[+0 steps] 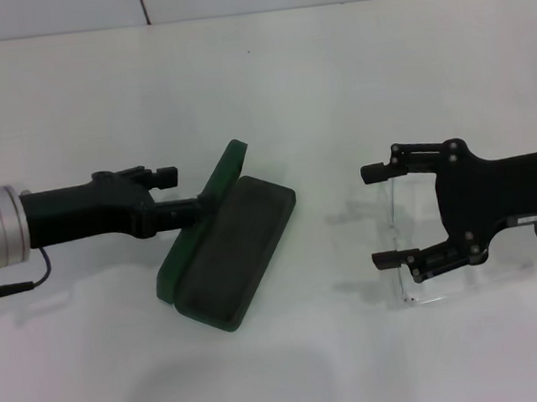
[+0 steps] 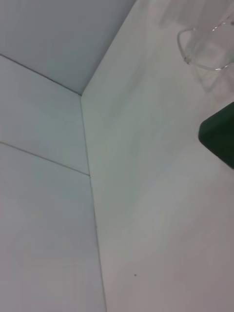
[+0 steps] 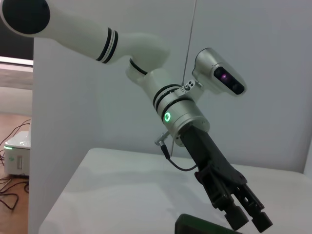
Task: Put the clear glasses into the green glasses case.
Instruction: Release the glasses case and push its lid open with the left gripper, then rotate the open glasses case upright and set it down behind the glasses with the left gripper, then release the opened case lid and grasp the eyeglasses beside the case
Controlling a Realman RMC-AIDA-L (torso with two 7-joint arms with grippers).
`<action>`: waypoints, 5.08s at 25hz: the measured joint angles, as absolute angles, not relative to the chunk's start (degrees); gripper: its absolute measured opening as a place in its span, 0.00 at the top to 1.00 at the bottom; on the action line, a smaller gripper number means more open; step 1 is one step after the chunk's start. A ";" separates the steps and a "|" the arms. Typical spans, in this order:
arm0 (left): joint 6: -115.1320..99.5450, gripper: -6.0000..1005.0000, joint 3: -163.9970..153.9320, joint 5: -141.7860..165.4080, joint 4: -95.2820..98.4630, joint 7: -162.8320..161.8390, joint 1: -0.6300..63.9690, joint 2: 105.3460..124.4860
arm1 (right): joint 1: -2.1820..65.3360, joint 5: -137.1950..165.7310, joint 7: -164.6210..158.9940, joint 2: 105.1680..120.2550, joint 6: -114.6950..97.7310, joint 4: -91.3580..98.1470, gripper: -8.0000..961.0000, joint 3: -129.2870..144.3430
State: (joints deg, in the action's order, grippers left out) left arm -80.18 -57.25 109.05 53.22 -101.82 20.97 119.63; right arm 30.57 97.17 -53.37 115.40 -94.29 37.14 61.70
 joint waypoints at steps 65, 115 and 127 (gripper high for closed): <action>-63.57 0.75 -65.88 107.27 35.64 -64.46 43.31 119.76 | 28.45 97.37 -46.27 115.93 -96.44 33.16 0.09 64.68; -82.08 0.42 -69.73 52.36 21.82 -45.31 18.50 119.67 | 33.26 109.08 -61.99 115.12 -95.54 61.54 0.09 59.35; -84.76 0.39 -69.82 51.63 15.44 -42.79 17.55 119.94 | 48.85 136.90 -71.32 115.49 -103.83 72.50 0.09 74.97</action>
State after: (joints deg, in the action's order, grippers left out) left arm -84.76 -69.82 51.63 15.44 -42.79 17.55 119.94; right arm 48.85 136.90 -71.32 115.49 -103.83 72.50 74.97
